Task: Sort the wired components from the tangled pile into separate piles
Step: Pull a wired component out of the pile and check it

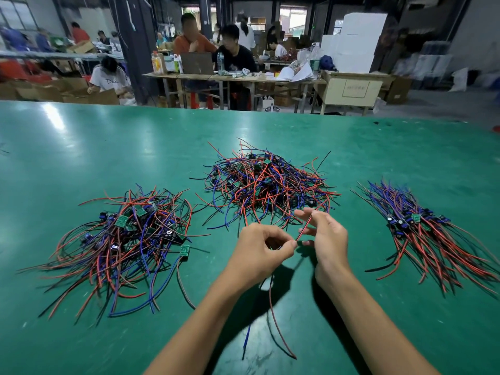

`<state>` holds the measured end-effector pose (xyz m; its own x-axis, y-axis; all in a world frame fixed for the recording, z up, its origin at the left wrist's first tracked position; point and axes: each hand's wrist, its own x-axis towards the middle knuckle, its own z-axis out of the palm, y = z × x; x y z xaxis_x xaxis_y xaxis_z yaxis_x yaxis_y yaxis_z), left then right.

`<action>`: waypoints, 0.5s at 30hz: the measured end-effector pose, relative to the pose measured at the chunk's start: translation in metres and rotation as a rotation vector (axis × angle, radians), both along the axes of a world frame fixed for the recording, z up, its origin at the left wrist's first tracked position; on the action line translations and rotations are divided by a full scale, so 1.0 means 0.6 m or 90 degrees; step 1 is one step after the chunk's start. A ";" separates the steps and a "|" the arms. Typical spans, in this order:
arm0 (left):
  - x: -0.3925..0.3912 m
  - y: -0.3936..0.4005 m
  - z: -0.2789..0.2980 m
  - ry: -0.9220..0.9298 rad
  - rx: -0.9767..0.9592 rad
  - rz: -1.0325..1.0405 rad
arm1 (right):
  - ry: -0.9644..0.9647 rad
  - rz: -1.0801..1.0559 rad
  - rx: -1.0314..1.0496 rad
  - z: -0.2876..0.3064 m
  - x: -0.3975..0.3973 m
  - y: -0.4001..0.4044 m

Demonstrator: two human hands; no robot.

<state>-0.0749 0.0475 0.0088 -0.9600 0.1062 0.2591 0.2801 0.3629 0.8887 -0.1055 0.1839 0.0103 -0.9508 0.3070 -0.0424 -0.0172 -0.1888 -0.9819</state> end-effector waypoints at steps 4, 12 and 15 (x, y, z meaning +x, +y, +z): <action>0.004 0.005 0.001 -0.027 -0.004 -0.040 | -0.038 0.001 -0.087 0.011 -0.003 0.023; 0.005 -0.014 0.007 -0.086 0.020 -0.119 | -0.240 0.197 -0.491 0.018 -0.014 0.065; 0.005 -0.017 0.009 -0.102 0.047 -0.123 | -0.237 0.195 -0.449 0.022 -0.012 0.067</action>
<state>-0.0719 0.0376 0.0141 -0.9530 0.2785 0.1193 0.1915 0.2485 0.9495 -0.1128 0.2244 0.0237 -0.8740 -0.1765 -0.4528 0.4343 -0.7019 -0.5646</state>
